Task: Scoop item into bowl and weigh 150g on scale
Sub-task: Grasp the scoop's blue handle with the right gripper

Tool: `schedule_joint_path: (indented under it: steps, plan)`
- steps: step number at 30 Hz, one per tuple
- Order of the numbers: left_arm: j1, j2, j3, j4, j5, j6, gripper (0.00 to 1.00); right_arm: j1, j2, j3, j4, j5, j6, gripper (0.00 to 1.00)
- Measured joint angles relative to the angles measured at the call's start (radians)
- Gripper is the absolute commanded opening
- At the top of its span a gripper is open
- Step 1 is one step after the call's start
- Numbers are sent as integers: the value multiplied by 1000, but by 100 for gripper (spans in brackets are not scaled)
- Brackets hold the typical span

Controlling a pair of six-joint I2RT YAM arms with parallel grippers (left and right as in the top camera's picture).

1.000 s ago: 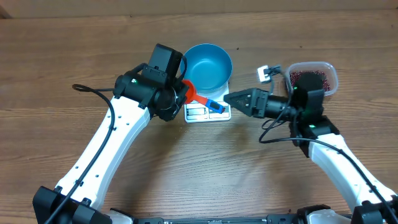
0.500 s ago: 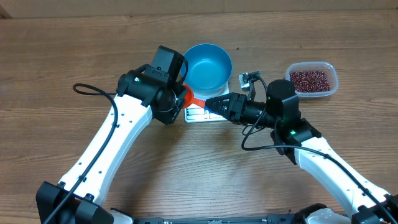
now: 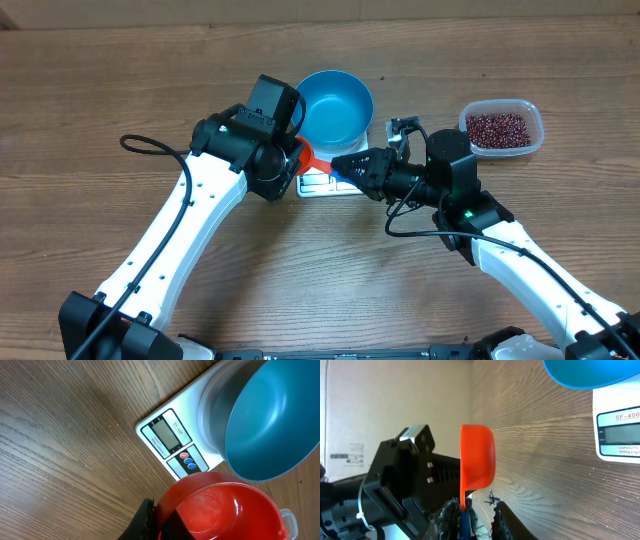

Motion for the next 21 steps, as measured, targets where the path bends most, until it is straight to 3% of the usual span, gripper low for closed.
schedule_joint_path:
  steps: [10,21]
  plan:
    - [0,0,0,-11,0,-103,4,0,0,0,34,23,66,22]
    - [0,0,0,-11,0,-122,5,1,0,0,45,30,86,21]
